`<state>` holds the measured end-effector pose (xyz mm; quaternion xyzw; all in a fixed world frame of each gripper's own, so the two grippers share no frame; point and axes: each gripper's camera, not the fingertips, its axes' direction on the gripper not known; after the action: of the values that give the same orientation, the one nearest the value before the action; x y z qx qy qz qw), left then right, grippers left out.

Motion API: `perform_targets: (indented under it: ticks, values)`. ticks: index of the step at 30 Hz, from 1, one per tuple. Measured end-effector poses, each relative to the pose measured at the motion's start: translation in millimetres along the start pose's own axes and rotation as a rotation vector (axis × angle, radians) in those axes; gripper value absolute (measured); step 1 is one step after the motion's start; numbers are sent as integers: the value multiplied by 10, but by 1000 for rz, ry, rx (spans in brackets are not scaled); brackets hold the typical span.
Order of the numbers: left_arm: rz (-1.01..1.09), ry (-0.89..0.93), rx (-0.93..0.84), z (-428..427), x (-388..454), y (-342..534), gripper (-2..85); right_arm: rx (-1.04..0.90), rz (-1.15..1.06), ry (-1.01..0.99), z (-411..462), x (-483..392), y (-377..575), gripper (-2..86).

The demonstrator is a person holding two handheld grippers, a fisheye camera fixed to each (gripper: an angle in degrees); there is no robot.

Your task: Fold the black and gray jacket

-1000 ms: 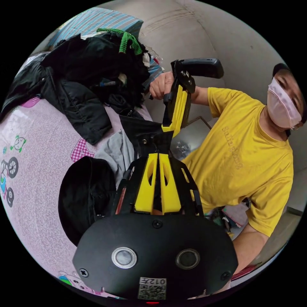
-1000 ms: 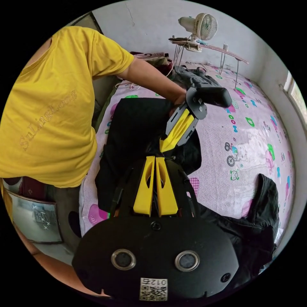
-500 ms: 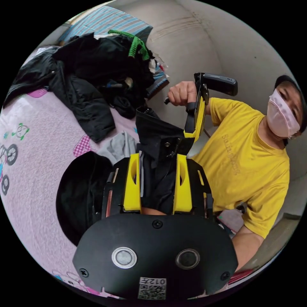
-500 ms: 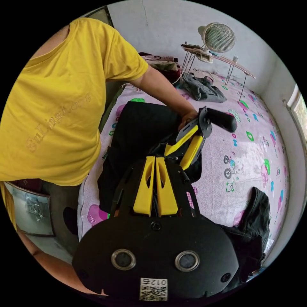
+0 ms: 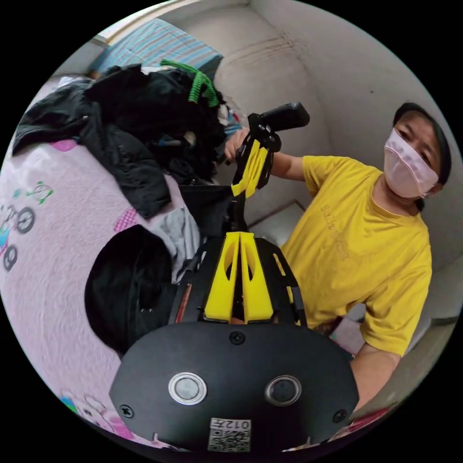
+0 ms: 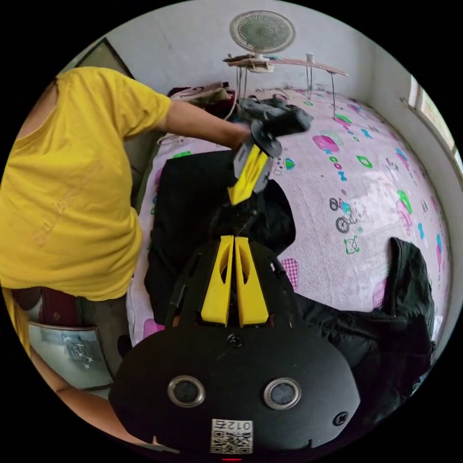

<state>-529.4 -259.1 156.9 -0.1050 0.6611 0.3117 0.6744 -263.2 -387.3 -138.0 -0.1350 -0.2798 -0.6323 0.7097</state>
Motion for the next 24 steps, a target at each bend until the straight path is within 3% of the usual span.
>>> perform_targets:
  ticks: [7,12,17,19,24]
  values:
    - [-205,-337,5,41,355,160,-2,-226,77,72,952,630,-423,1]
    - [-337,-471,-24,396,494,228,-2,-427,275,-31,1470,1142,-426,7]
    - [-477,-501,-23,930,445,243,-2,-308,485,-109,1605,1508,-353,27]
    - [-539,-609,-77,1192,410,230,-2,-242,547,-98,1549,1622,-370,44]
    - [-641,-725,-125,1445,344,213,-2,-197,424,-16,1560,1613,-793,57]
